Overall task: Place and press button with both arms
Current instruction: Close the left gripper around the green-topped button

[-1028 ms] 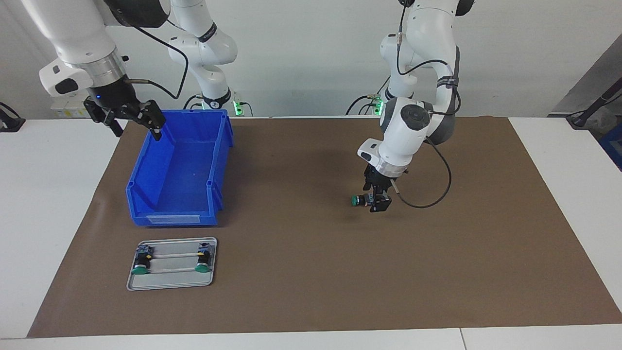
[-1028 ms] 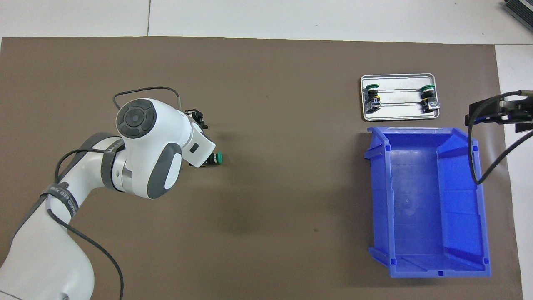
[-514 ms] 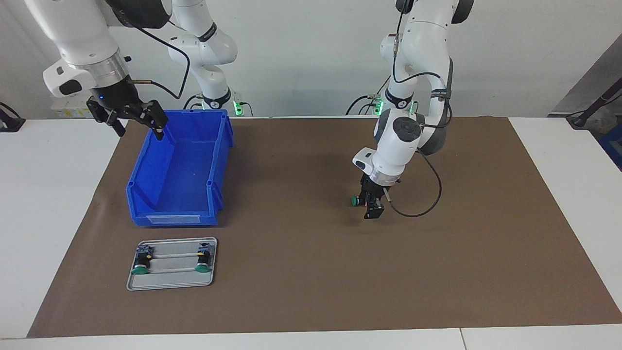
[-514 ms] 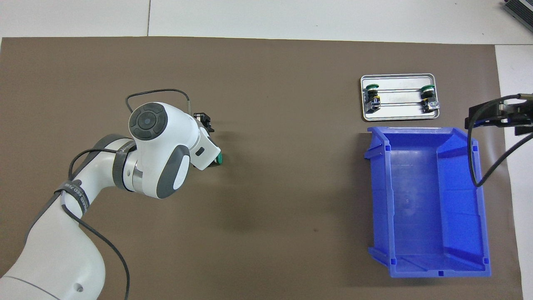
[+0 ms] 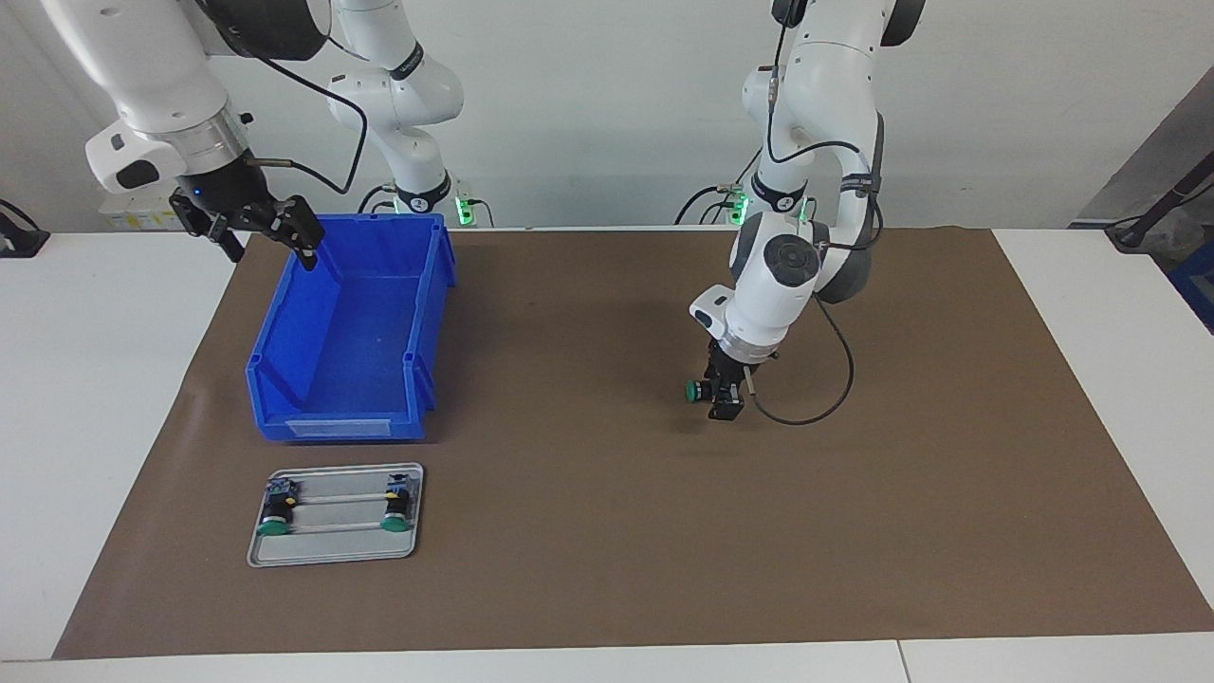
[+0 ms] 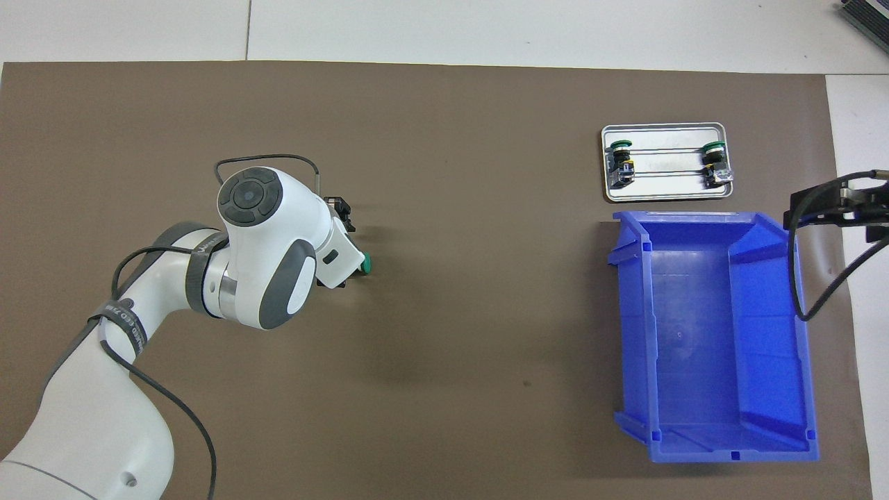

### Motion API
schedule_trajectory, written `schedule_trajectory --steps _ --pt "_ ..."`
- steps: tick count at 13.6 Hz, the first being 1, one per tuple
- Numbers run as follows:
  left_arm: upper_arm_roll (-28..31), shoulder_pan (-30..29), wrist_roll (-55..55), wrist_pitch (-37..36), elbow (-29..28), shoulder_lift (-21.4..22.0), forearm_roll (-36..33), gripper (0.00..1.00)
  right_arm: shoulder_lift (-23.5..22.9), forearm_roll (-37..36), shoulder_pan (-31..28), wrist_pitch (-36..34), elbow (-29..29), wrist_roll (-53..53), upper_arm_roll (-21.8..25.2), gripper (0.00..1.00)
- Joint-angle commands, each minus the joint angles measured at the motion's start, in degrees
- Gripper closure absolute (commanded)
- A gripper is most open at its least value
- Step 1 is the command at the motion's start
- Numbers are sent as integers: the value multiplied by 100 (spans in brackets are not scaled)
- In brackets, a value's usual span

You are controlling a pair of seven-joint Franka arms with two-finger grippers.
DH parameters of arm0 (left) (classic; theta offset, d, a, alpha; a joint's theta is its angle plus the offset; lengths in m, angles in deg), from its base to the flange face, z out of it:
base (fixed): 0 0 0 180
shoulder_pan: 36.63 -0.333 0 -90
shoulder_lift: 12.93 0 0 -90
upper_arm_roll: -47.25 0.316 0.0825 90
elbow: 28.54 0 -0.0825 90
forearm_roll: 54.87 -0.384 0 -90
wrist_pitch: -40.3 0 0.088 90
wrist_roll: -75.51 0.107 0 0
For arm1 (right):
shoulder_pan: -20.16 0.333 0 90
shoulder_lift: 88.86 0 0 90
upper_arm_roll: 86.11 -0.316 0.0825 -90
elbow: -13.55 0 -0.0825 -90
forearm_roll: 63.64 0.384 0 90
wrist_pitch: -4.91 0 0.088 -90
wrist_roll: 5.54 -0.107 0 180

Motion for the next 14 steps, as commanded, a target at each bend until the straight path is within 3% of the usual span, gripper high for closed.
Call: schedule_trajectory --steps 1,6,11,14 --pt "60 149 107 -40 -49 78 65 21 255 -30 -43 -51 -274 115 -70 0" --pt "69 343 98 610 -550 139 65 23 475 -320 -192 -25 -538 194 -395 0" --pt "78 343 124 699 -691 157 65 25 484 -285 -298 27 -520 221 -457 0" --pt "78 309 448 944 -726 157 65 44 484 -224 -271 19 -511 212 -457 0"
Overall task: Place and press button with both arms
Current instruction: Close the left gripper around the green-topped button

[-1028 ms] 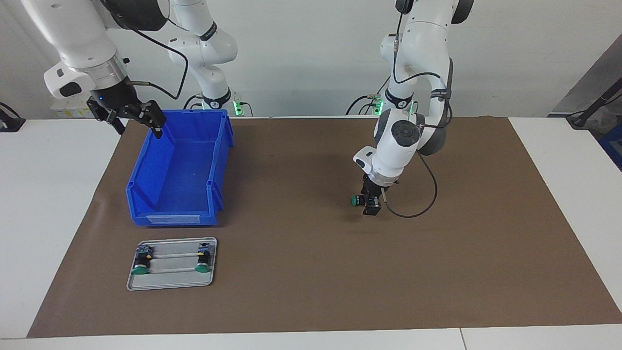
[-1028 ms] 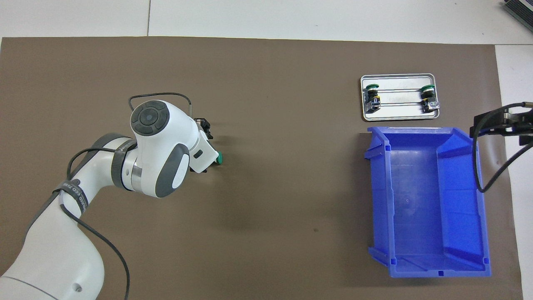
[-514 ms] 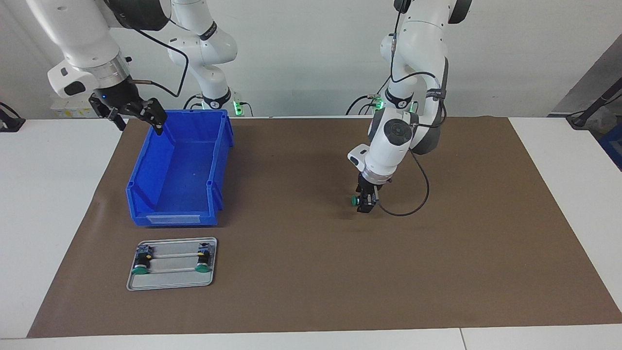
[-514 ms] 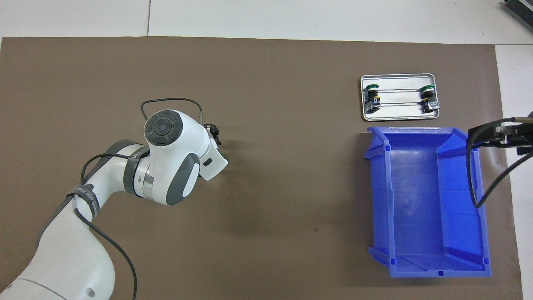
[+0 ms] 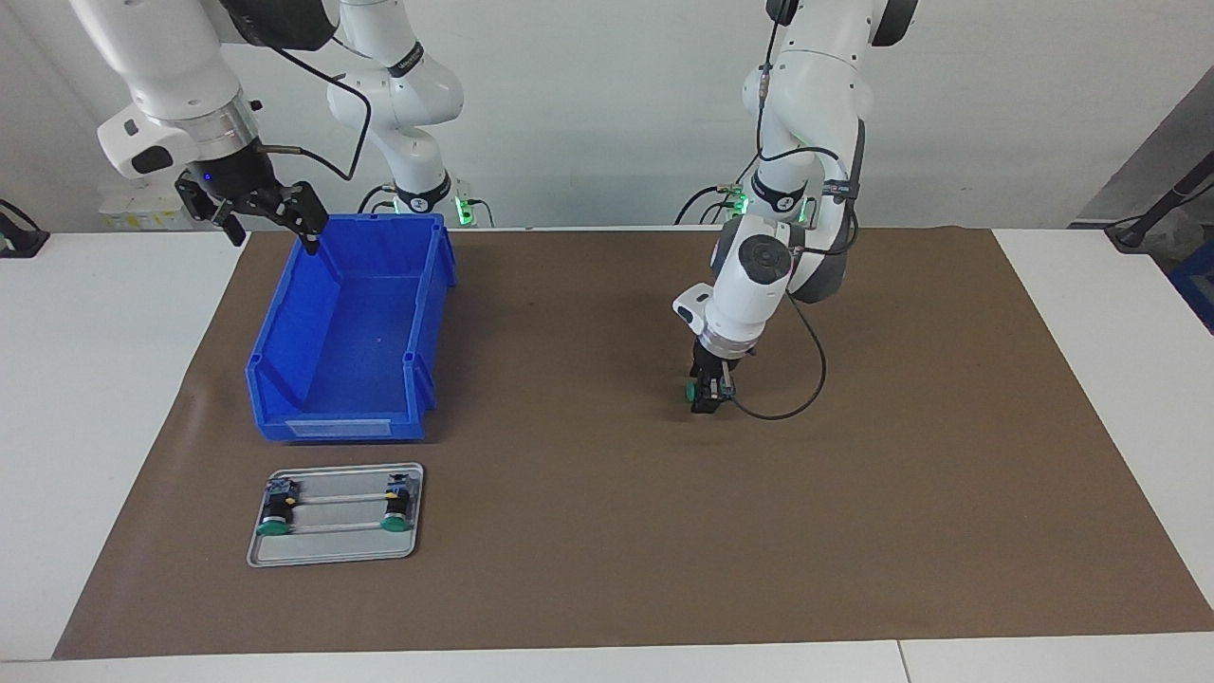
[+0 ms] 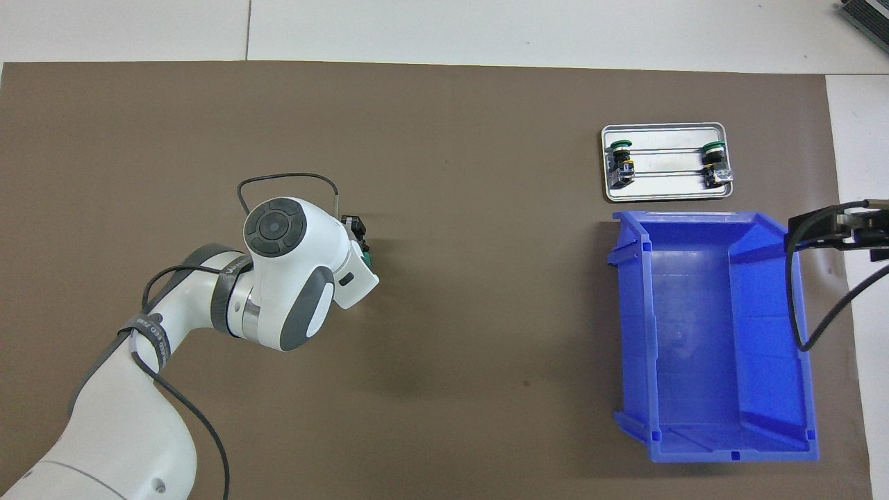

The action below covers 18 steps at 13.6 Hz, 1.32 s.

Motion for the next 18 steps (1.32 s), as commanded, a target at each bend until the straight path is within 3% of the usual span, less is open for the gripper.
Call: schedule_trajectory --steps 1,7,9,11,15,18 --pt "89 35 275 331 -251 148 65 49 143 35 -68 55 -160 153 -108 0" --pt "89 18 310 840 -487 157 65 71 81 192 -15 12 -11 171 -169 0" --pt "89 -9 301 1043 -567 157 65 89 99 255 -94 -209 -19 180 -152 0" --pt "89 -70 301 1052 -532 148 65 99 90 264 -50 -148 -19 154 -161 0" --pt "63 -386 292 1114 -436 104 231 100 125 264 -15 -156 -54 153 -170 0" --pt "-42 -597 485 1009 -251 148 1064 100 125 264 -67 -147 -54 153 -161 0"
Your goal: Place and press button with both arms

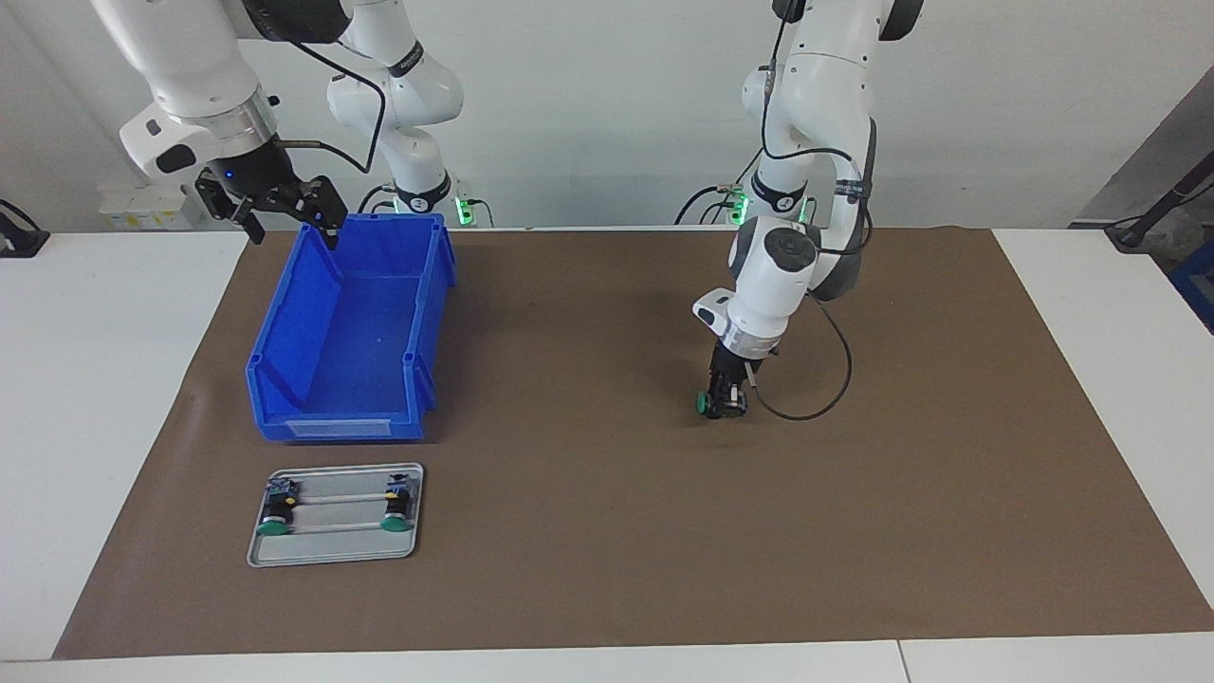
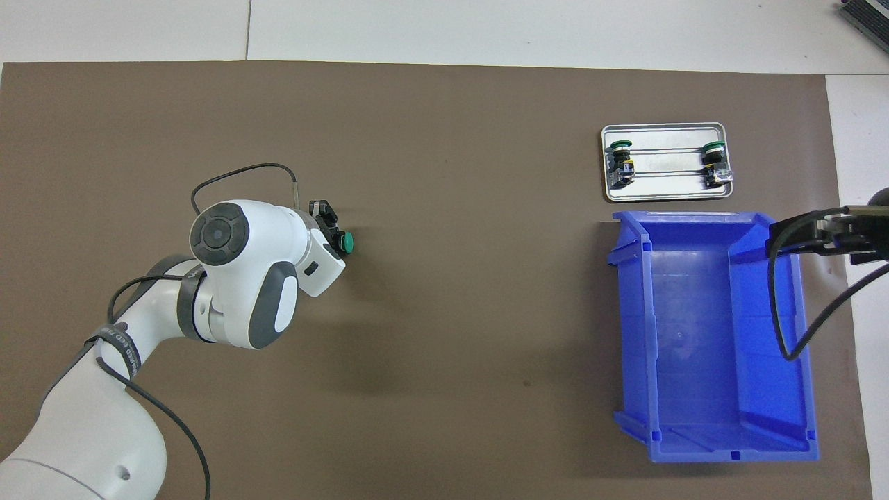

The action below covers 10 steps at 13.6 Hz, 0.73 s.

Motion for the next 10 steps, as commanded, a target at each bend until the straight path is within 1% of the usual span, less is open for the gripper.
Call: schedule_trajectory --steps 1,3,5,7,10 --pt "-103 -169 377 -107 219 16 856 100 106 120 -123 -45 -68 138 -62 0" --pt "-94 -397 860 -712 570 7 1814 100 106 120 -97 -45 -68 138 -62 0" --pt "-94 -783 1396 -1398 826 7 2475 100 98 120 -97 -36 -60 138 -62 0" --pt "-120 -1152 1896 -1760 853 25 3055 100 106 120 -97 -36 -68 138 -62 0" --pt "-103 -1443 2758 -2155 704 156 4118 100 106 120 -97 -36 -68 138 -62 0"
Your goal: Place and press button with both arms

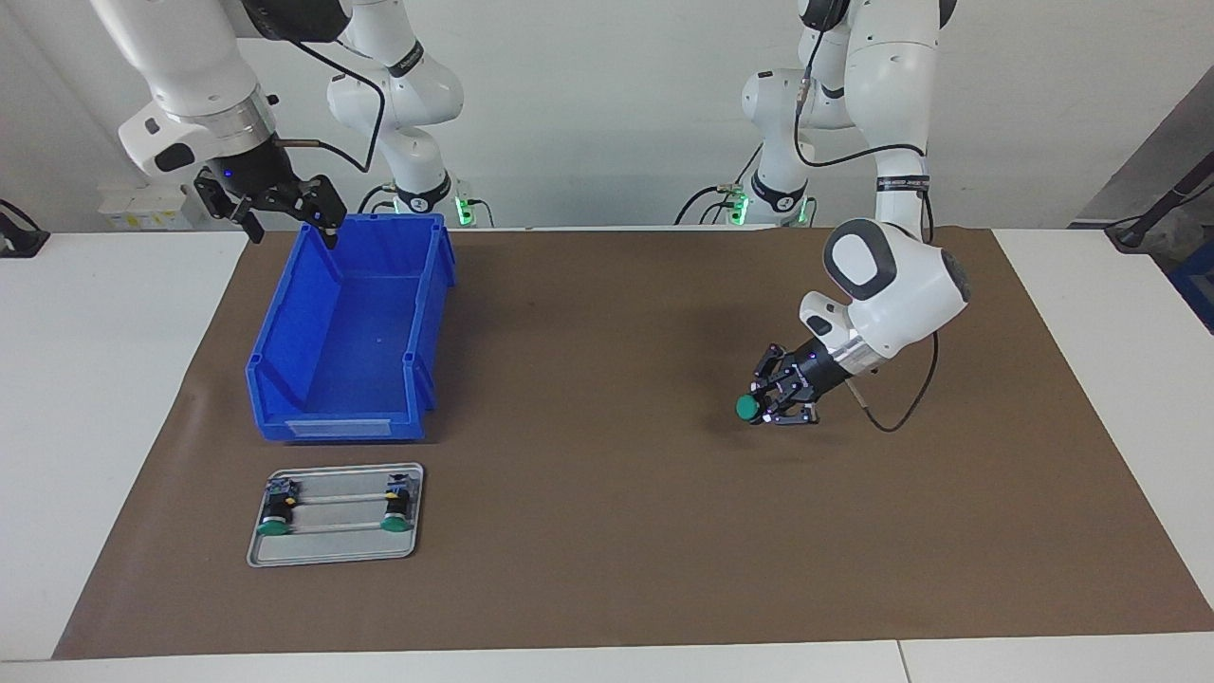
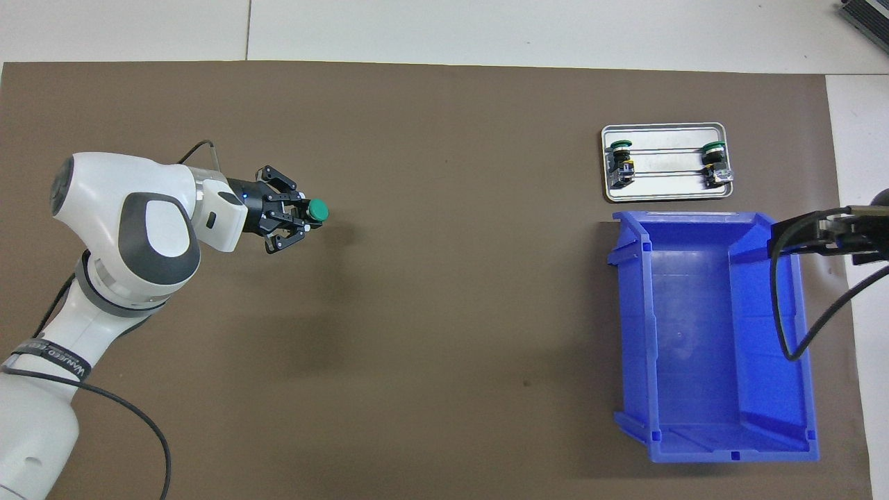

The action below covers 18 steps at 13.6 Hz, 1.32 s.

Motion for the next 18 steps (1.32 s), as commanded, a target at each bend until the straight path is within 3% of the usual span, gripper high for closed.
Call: schedule_trajectory --steps 1,9,13,18 --pt "-75 -266 663 -380 -176 145 939 100 99 120 -88 -45 -68 138 -62 0" --pt "-145 -346 797 -628 -211 -285 3119 100 90 120 -88 -36 -68 138 -62 0" --pt "-285 -626 717 -821 -63 -1031 3983 100 90 120 -88 -45 -68 138 -62 0" --pt "-515 -759 550 -890 -264 -1033 4634 100 99 120 -88 -45 -68 138 -62 0"
